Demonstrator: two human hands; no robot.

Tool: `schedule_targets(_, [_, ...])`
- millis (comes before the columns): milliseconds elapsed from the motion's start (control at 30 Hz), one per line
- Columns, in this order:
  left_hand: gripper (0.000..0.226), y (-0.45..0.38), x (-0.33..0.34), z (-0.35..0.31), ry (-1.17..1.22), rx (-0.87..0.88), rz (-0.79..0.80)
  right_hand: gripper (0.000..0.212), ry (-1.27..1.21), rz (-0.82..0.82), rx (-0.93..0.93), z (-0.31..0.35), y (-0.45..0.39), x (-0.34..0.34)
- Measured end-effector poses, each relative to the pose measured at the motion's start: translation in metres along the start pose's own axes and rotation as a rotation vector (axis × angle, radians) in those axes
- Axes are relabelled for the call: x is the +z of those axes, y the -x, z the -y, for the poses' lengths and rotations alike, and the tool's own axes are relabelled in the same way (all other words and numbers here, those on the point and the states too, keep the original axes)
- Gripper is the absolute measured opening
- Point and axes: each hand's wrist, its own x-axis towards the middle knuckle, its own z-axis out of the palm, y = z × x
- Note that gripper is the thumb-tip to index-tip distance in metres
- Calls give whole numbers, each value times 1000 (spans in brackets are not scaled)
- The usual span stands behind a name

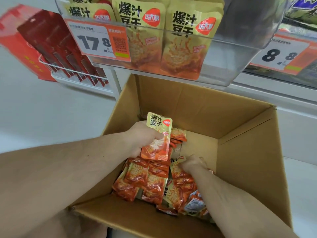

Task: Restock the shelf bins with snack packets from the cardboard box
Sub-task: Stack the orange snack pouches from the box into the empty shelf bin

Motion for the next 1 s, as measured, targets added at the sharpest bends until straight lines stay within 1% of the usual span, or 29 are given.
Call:
schedule_targets(67, [29,-2,0,0,-37,13,0,56,59,2,7,0,-9,15])
schedule_targets(100, [29,-3,0,0,-50,7,-3,57,82,-2,6,1,-10,20])
schedule_targets(233, [31,-10,-4,-3,-91,-15,-11,37,156,-115,-18,6,-12,19])
schedule_targets(333, [32,-11,-6,-3,-74,7,-20,35,135,-147,-13,-2,-7,12])
schedule_targets(400, [34,-9,-7,-3,-58,20,-20,34,187,-206,-9,-13,-1,4])
schedule_targets(433, [35,-7,-7,-3,-53,25,-16,32,169,-228,-6,-17,3,-3])
schedule_targets(467, [36,-5,-8,-3,-44,29,-7,29,146,-215,2,-22,5,-10])
schedule_targets(500, [37,-3,-9,-3,-31,31,0,26,67,-175,2,-25,9,-20])
schedule_targets(533, [37,-2,-11,-4,-17,31,7,21,-59,-80,-7,-26,10,-29])
schedule_targets(567, [36,0,-13,-5,-3,31,14,16,-246,36,-13,-26,16,-41])
schedule_targets(600, [35,2,-14,-6,12,28,21,10,-548,152,-8,-26,23,-54])
schedule_targets(633, [35,4,-16,-9,27,24,32,9,-882,262,8,-25,35,-70])
schedule_targets(667, [36,7,-17,-12,44,20,46,13,-1108,332,-37,-25,47,-86])
schedule_targets(700, [38,10,-18,-16,60,20,63,18,-1231,397,-104,-23,61,-102])
schedule_targets(733, [40,14,-18,-20,73,29,83,21,-1284,438,-172,-20,78,-115])
schedule_targets(800, [45,24,-16,-27,93,67,130,24,-1287,466,-276,-9,109,-136])
schedule_targets(867, [56,36,-11,-32,107,109,188,28,-1228,407,-341,1,134,-146])
schedule_targets(933, [66,46,-5,-35,131,148,260,31,-1141,323,-364,9,150,-147])
schedule_targets(1000, [63,55,0,-37,165,176,311,26,-1042,230,-395,13,164,-146])
